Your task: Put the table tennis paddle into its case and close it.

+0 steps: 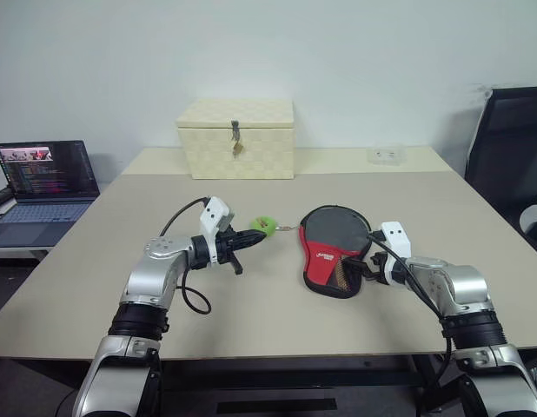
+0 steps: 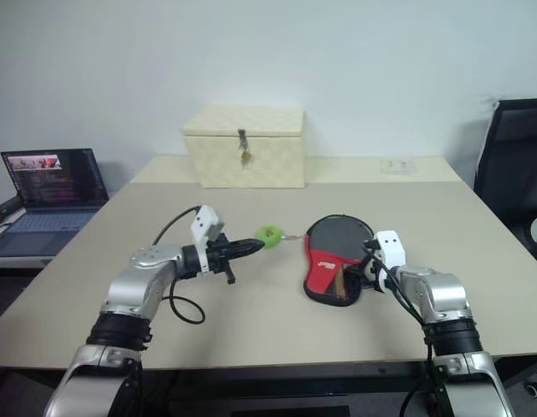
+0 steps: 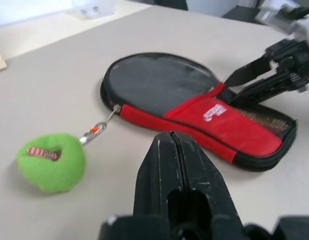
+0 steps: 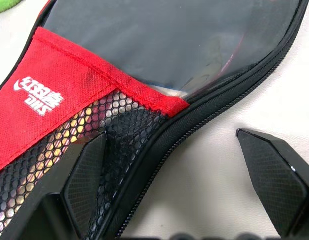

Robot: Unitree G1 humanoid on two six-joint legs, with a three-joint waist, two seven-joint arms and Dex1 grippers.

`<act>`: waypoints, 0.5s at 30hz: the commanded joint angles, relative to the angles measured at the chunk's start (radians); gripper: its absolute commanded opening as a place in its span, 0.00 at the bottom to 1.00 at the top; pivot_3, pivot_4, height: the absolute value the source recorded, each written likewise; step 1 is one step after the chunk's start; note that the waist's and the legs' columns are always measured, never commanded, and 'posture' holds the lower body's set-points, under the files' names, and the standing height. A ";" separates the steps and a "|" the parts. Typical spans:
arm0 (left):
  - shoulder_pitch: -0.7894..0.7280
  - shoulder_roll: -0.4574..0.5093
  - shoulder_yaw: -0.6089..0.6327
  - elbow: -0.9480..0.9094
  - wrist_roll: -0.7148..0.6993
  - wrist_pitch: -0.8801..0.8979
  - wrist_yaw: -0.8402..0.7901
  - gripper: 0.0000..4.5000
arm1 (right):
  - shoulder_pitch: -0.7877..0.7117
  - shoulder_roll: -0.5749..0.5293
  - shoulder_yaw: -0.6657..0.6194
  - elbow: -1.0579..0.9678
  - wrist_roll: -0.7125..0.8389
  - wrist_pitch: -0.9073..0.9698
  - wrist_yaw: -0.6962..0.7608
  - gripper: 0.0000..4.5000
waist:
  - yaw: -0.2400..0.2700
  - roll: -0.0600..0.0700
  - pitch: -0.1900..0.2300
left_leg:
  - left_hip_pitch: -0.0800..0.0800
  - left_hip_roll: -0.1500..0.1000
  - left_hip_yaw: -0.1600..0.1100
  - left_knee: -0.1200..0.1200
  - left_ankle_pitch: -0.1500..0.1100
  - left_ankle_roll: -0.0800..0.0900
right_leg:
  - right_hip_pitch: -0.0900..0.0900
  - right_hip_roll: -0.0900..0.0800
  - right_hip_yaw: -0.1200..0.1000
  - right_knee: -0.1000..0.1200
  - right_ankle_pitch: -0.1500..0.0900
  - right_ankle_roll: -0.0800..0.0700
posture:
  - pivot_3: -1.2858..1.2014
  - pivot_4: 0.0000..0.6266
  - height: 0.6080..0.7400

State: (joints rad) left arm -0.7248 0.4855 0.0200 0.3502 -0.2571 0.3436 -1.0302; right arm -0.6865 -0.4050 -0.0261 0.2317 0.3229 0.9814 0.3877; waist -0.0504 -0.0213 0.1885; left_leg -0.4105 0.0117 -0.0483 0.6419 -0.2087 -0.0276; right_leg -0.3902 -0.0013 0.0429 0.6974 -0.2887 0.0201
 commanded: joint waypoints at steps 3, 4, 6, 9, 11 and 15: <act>-0.001 0.015 0.011 -0.052 -0.019 0.007 0.015 0.00 | -0.026 0.056 0.048 0.054 -0.033 -0.024 0.017 0.99 | -0.010 0.000 0.000 | 0.003 0.000 0.001 0.000 0.000 0.000 | 0.002 0.001 0.001 0.000 -0.001 0.002 | 0.52 0.24 1.00; 0.001 0.016 0.011 -0.055 -0.020 0.008 0.017 0.00 | -0.030 0.065 0.056 0.058 -0.041 -0.031 0.020 0.99 | -0.013 -0.001 0.000 | 0.004 0.000 0.001 0.000 0.000 0.000 | 0.003 0.002 0.001 0.000 -0.001 0.001 | 0.52 0.24 1.00; 0.003 0.018 0.009 -0.059 -0.021 0.010 0.018 0.00 | -0.041 0.084 0.071 0.069 -0.053 -0.048 0.025 0.99 | -0.019 -0.001 0.000 | 0.005 0.000 0.001 0.000 0.000 0.000 | 0.003 0.003 0.002 0.000 -0.001 0.001 | 0.52 0.24 1.00; 0.010 0.021 0.010 -0.072 -0.024 0.018 0.020 0.00 | -0.054 0.105 0.089 0.086 -0.072 -0.066 0.036 0.99 | -0.030 -0.001 0.000 | 0.006 0.001 0.000 -0.001 0.000 0.000 | 0.003 0.003 0.003 0.000 -0.001 0.001 | 0.52 0.24 1.00; 0.021 0.027 0.014 -0.087 -0.027 0.027 0.022 0.00 | -0.076 0.125 0.111 0.125 -0.093 -0.098 0.045 0.95 | -0.037 -0.001 -0.001 | 0.006 0.001 0.001 -0.001 0.000 0.000 | 0.003 0.003 0.004 0.000 -0.001 0.001 | 0.52 0.24 1.00; 0.035 0.037 0.019 -0.106 -0.034 0.039 0.027 0.00 | -0.106 0.150 0.117 0.188 -0.122 -0.137 0.055 0.73 | -0.044 -0.001 -0.001 | 0.011 0.002 0.002 -0.004 0.000 0.000 | 0.003 0.004 0.007 0.000 0.000 0.000 | 0.52 0.24 1.00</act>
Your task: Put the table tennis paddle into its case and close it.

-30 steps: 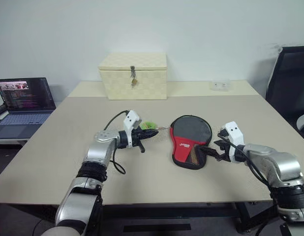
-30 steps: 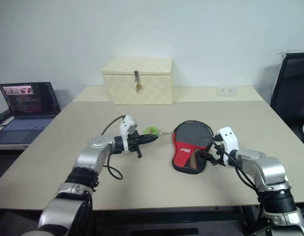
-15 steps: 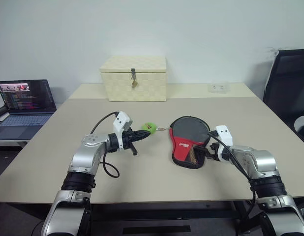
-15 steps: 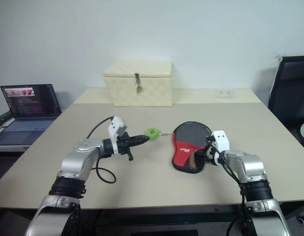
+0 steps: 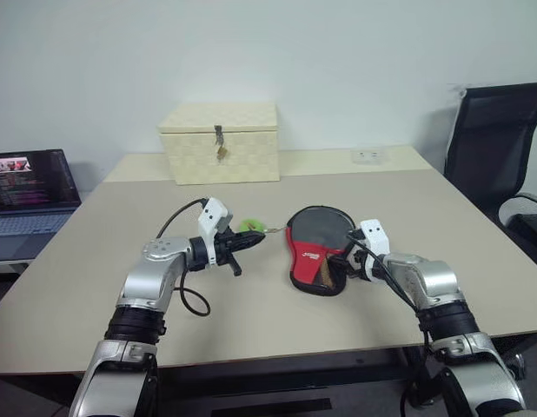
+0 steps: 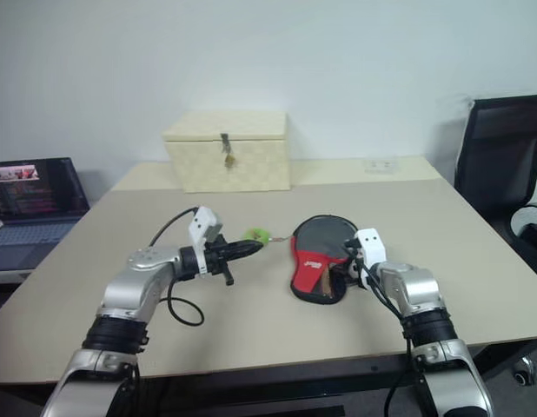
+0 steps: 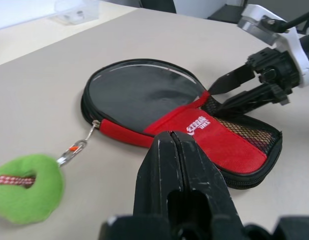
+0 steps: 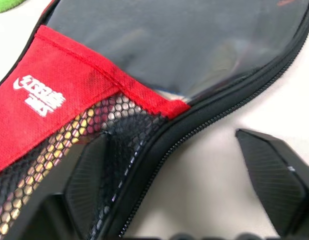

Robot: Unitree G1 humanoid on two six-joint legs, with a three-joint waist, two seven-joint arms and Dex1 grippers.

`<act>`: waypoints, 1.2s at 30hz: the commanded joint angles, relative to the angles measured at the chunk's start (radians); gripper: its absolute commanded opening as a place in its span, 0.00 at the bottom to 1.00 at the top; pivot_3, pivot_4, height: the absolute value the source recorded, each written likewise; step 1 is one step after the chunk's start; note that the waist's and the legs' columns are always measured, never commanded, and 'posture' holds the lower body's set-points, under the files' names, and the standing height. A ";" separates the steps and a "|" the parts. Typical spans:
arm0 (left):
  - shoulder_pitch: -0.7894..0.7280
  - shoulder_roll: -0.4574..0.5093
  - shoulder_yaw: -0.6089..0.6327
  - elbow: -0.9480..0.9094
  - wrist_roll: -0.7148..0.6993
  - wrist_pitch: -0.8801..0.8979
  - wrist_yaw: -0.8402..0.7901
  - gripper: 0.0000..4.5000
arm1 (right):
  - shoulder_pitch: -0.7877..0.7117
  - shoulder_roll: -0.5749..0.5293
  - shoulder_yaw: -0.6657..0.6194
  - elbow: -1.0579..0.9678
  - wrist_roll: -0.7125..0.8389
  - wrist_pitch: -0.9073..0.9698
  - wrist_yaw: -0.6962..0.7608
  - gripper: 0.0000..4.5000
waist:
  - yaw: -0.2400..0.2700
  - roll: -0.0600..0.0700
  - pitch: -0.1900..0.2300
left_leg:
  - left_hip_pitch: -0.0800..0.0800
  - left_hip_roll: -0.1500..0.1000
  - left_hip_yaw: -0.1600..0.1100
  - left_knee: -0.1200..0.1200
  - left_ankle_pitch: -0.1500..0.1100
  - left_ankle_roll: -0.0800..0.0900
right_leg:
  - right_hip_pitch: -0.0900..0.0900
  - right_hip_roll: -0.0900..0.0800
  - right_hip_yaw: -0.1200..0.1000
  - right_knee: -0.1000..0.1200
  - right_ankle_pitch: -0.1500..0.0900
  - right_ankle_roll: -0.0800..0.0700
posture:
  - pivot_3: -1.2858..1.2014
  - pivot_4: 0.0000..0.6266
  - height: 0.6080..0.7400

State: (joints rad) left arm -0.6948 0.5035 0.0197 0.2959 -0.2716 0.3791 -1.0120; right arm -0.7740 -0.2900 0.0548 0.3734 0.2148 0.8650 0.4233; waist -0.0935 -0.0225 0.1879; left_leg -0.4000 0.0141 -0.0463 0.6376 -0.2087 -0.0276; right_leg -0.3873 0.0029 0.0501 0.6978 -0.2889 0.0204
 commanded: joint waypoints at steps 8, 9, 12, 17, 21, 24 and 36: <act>0.036 0.034 0.027 -0.089 -0.032 0.026 0.017 0.00 | -0.060 0.085 0.026 0.138 -0.028 -0.052 0.059 0.14 | -0.009 0.000 0.000 | 0.003 0.003 0.004 -0.001 0.000 0.000 | 0.000 0.007 0.008 0.000 0.001 0.000 | 0.52 0.24 1.00; 0.048 0.041 0.031 -0.104 -0.042 0.035 0.008 0.00 | -0.063 0.091 0.023 0.138 -0.023 -0.047 0.069 0.08 | -0.011 0.000 0.000 | 0.004 0.004 0.006 -0.001 0.000 0.000 | 0.000 0.009 0.010 0.000 0.002 0.000 | 0.52 0.24 1.00; 0.114 0.083 0.042 -0.172 -0.096 0.086 -0.052 0.00 | -0.062 0.106 0.022 0.089 0.007 -0.007 0.118 0.00 | -0.021 0.000 0.000 | 0.005 0.012 0.010 -0.002 0.000 0.000 | -0.001 0.011 0.016 0.000 0.002 0.000 | 0.52 0.24 1.00; 0.250 0.190 0.061 -0.310 -0.205 0.197 -0.158 0.00 | -0.029 0.115 0.054 -0.062 0.059 0.095 0.189 0.00 | -0.026 -0.001 0.000 | 0.004 0.015 0.019 -0.010 0.000 0.000 | -0.007 0.013 0.020 -0.001 0.001 -0.002 | 0.52 0.24 1.00; 0.323 0.252 0.065 -0.383 -0.253 0.243 -0.190 0.00 | -0.003 0.137 0.066 -0.154 0.076 0.161 0.181 0.00 | -0.024 -0.001 0.000 | -0.005 0.016 0.020 -0.013 -0.001 0.000 | -0.019 0.013 0.021 0.000 0.000 -0.004 | 0.52 0.24 1.00; 0.348 0.270 0.068 -0.415 -0.277 0.265 -0.192 0.00 | 0.013 0.151 0.066 -0.207 0.085 0.201 0.164 0.00 | -0.021 -0.001 0.000 | -0.006 0.016 0.020 -0.014 -0.002 -0.002 | -0.020 0.013 0.021 -0.001 -0.001 -0.007 | 0.52 0.24 1.00; 0.433 0.328 0.076 -0.504 -0.349 0.305 -0.214 0.00 | 0.197 0.252 -0.028 -0.623 0.165 0.542 -0.009 0.00 | -0.002 -0.001 0.000 | -0.009 0.016 0.019 -0.014 -0.003 -0.003 | -0.021 0.013 0.020 -0.002 -0.002 -0.007 | 0.52 0.24 1.00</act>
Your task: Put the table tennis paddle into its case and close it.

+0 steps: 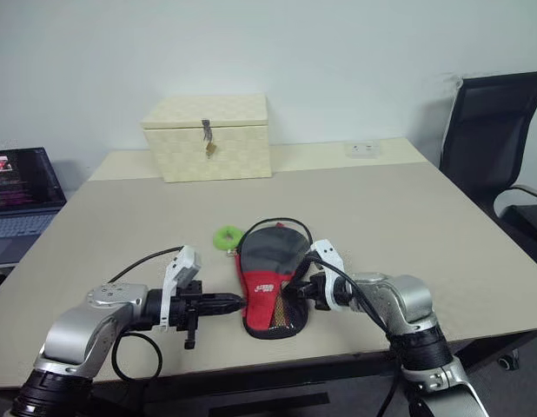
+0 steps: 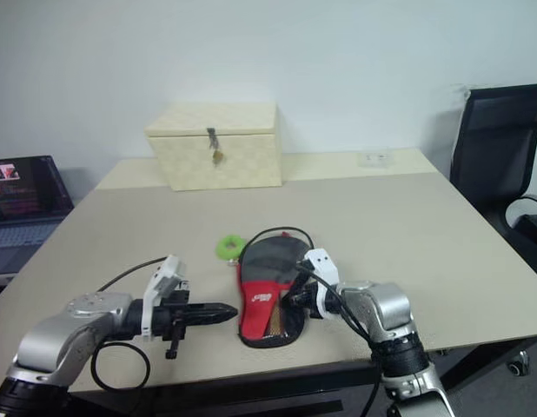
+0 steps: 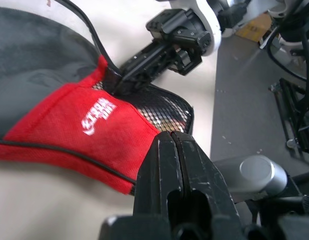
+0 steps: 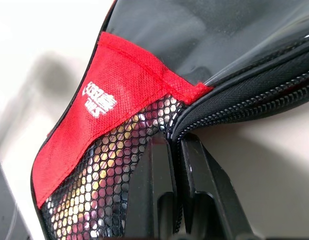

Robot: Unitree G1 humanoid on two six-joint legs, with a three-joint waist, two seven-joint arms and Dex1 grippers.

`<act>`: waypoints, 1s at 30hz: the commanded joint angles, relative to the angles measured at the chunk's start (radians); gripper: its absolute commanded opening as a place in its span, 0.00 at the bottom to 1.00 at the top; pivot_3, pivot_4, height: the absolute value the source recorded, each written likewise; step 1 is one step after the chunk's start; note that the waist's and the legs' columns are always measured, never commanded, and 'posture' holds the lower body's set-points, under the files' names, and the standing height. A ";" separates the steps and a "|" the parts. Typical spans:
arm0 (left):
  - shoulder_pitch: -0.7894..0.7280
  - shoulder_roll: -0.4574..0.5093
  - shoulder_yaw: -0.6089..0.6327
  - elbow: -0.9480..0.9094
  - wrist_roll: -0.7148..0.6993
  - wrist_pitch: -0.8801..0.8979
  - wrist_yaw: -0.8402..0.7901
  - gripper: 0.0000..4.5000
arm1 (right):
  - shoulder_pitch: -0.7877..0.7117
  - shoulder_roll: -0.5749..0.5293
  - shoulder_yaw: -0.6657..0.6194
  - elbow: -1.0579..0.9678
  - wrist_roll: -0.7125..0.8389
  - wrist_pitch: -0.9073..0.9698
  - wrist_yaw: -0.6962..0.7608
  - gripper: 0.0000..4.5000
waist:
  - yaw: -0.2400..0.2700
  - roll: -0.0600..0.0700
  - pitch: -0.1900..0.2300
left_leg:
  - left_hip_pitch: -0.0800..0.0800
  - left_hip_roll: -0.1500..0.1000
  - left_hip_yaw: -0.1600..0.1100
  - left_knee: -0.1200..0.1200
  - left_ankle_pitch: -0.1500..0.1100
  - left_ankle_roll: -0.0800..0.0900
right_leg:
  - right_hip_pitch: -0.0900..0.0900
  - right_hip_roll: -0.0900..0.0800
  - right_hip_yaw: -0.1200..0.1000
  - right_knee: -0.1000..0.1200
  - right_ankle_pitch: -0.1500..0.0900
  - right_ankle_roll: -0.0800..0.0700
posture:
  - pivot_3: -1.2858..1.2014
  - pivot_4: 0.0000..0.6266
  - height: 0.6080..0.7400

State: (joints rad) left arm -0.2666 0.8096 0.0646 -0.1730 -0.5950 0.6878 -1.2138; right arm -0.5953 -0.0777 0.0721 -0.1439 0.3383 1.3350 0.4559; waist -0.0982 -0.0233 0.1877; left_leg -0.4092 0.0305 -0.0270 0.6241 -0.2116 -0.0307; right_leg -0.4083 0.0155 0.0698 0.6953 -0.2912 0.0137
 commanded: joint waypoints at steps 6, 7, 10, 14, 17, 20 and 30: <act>-0.004 0.037 0.024 -0.021 -0.030 -0.008 -0.015 0.00 | 0.085 0.150 -0.141 -0.215 0.033 0.177 -0.144 0.00 | 0.011 0.000 0.000 | 0.000 0.000 0.000 0.000 0.000 0.000 | 0.000 0.000 0.000 0.000 0.000 0.000 | 0.52 0.24 1.00; -0.006 0.038 0.023 -0.020 -0.030 -0.008 -0.016 0.00 | 0.090 0.161 -0.149 -0.224 0.033 0.186 -0.154 0.00 | 0.011 0.000 0.000 | -0.001 0.000 0.000 0.000 0.000 0.000 | 0.000 0.000 0.000 -0.001 0.000 0.000 | 0.52 0.24 1.00; -0.009 0.044 0.019 -0.019 -0.028 -0.008 -0.023 0.00 | 0.116 0.189 -0.168 -0.263 0.033 0.219 -0.177 0.00 | 0.011 0.000 0.000 | -0.001 0.000 0.000 0.000 0.000 0.000 | -0.001 0.000 -0.001 -0.001 0.000 0.000 | 0.52 0.24 1.00; -0.011 0.051 0.017 -0.017 -0.025 -0.009 -0.031 0.00 | 0.149 0.193 -0.181 -0.323 0.042 0.268 -0.184 0.00 | 0.012 0.000 0.000 | -0.003 0.000 -0.001 0.000 0.000 0.000 | -0.001 0.000 -0.002 -0.003 0.000 0.000 | 0.52 0.24 1.00; -0.011 0.055 0.016 -0.014 -0.023 -0.010 -0.034 0.00 | 0.168 0.176 -0.178 -0.350 0.051 0.279 -0.180 0.00 | 0.012 0.000 0.000 | -0.005 0.000 -0.001 0.000 0.000 -0.001 | -0.003 0.000 -0.002 -0.004 0.000 0.000 | 0.52 0.24 1.00; -0.014 0.056 0.014 -0.010 -0.020 -0.012 -0.034 0.00 | 0.175 0.171 -0.175 -0.356 0.059 0.279 -0.182 0.00 | 0.012 0.000 0.000 | -0.006 0.000 -0.002 0.000 0.000 -0.001 | -0.003 0.000 -0.003 -0.005 0.000 0.000 | 0.52 0.24 1.00; -0.020 0.046 0.011 -0.003 -0.016 -0.021 -0.021 0.00 | 0.158 0.102 -0.111 -0.385 0.062 0.266 -0.187 0.24 | 0.012 0.000 0.000 | -0.006 0.000 -0.002 0.000 -0.001 -0.001 | -0.003 0.000 -0.003 -0.005 0.000 0.000 | 0.52 0.24 1.00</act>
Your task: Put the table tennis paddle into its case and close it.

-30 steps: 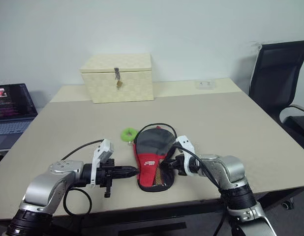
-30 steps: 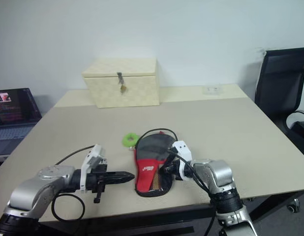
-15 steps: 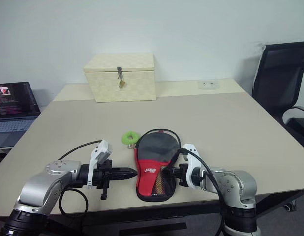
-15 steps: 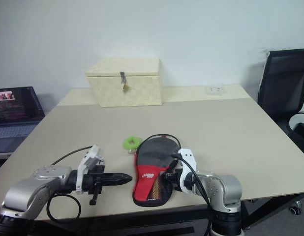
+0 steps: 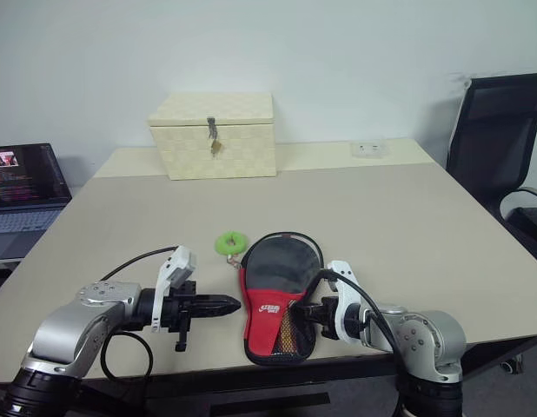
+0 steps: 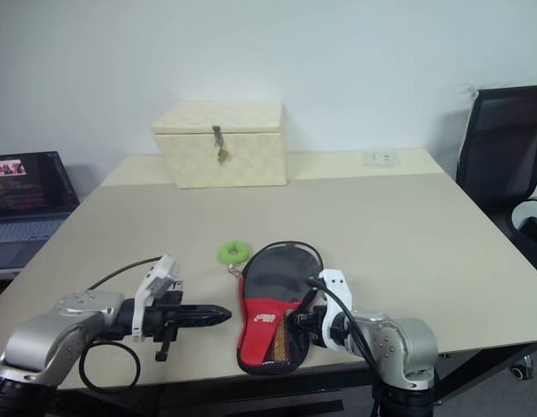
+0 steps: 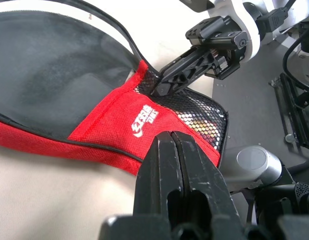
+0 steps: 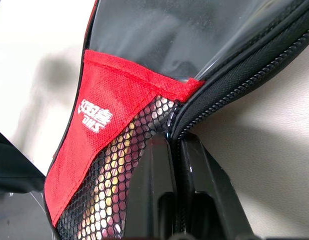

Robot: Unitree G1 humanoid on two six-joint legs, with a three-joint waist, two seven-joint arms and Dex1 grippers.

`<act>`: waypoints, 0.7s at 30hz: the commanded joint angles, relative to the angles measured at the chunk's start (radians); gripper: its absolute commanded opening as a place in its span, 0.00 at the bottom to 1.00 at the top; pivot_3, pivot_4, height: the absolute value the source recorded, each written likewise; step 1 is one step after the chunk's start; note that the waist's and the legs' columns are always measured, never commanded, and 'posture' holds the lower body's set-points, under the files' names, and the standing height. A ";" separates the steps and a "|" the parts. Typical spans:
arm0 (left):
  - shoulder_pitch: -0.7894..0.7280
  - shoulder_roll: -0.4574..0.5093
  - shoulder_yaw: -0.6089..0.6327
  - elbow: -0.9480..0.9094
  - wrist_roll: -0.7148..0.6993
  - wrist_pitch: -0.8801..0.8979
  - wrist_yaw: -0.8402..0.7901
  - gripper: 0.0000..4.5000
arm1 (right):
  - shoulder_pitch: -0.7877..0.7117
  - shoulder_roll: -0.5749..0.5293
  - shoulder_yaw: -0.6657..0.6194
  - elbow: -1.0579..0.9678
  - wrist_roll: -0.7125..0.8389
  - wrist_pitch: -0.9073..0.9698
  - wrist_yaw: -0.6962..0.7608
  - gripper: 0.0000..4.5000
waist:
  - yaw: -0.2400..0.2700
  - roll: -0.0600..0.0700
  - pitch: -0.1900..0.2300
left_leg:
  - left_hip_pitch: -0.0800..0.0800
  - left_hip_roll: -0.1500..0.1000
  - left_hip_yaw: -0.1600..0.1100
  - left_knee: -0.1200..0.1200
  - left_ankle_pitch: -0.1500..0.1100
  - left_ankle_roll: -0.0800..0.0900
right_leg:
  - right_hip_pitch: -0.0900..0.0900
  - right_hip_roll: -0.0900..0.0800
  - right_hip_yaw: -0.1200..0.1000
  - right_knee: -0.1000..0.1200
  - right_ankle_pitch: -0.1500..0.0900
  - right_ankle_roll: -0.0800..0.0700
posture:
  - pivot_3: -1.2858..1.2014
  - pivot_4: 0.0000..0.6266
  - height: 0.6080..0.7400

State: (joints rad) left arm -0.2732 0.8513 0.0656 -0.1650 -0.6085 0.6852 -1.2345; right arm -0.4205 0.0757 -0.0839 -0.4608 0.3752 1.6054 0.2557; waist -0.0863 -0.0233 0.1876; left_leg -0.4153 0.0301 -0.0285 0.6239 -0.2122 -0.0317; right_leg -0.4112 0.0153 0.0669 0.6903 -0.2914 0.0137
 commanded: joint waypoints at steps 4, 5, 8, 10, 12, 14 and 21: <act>-0.009 -0.002 0.018 -0.011 -0.004 -0.022 0.012 0.00 | -0.023 -0.384 0.289 -0.189 0.001 -0.166 0.100 0.51 | 0.002 0.001 0.000 | -0.001 -0.001 0.000 0.001 0.000 0.000 | 0.000 -0.001 0.000 -0.001 0.000 0.001 | 0.52 0.24 1.00; -0.005 -0.003 0.021 -0.010 -0.004 -0.024 0.015 0.00 | -0.026 -0.462 0.321 -0.218 0.006 -0.203 0.133 0.59 | 0.002 0.000 0.000 | -0.001 -0.001 0.001 0.001 0.000 0.000 | 0.000 -0.001 0.000 -0.002 -0.001 0.002 | 0.52 0.24 1.00; 0.006 -0.011 0.032 -0.012 -0.007 -0.027 0.034 0.00 | -0.060 -0.581 0.297 -0.259 0.074 -0.259 0.247 0.81 | 0.003 0.000 0.000 | -0.001 -0.001 0.000 0.001 0.000 0.000 | 0.001 -0.001 0.000 -0.005 -0.001 0.002 | 0.52 0.24 1.00; 0.012 -0.018 0.042 -0.013 -0.013 -0.025 0.053 0.00 | -0.095 -0.619 0.255 -0.245 0.119 -0.305 0.323 0.96 | 0.002 0.000 0.000 | -0.001 -0.001 0.001 0.001 0.000 0.000 | 0.001 -0.001 0.000 -0.005 -0.001 0.002 | 0.52 0.24 1.00; 0.016 -0.021 0.052 -0.012 -0.019 -0.018 0.070 0.00 | -0.140 -0.603 0.202 -0.186 0.154 -0.345 0.356 1.00 | 0.002 -0.001 0.000 | -0.001 -0.001 0.001 0.001 0.000 0.000 | 0.001 0.000 0.000 -0.004 -0.001 0.002 | 0.52 0.24 1.00; 0.014 -0.030 0.071 -0.002 -0.024 -0.007 0.103 0.00 | -0.203 -0.561 0.192 -0.083 0.147 -0.414 0.358 1.00 | 0.002 -0.001 0.000 | -0.001 -0.001 0.000 0.002 0.000 0.000 | 0.001 0.000 0.000 -0.004 -0.001 0.002 | 0.52 0.24 1.00; 0.007 -0.080 0.119 0.046 0.014 -0.032 0.240 0.00 | -0.322 -0.376 0.339 0.307 0.009 -0.680 0.340 1.00 | 0.005 -0.002 0.000 | -0.001 0.000 0.000 0.003 0.000 0.000 | 0.002 0.000 0.000 -0.004 0.000 0.001 | 0.52 0.24 1.00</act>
State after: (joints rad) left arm -0.2586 0.7757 0.1447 -0.1190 -0.6071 0.6810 -1.0272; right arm -0.7311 -0.3176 0.2219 -0.1990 0.4159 0.9981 0.5932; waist -0.0815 -0.0250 0.1877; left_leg -0.4164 0.0298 -0.0285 0.6270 -0.2124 -0.0317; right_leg -0.4092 0.0147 0.0668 0.6867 -0.2904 0.0143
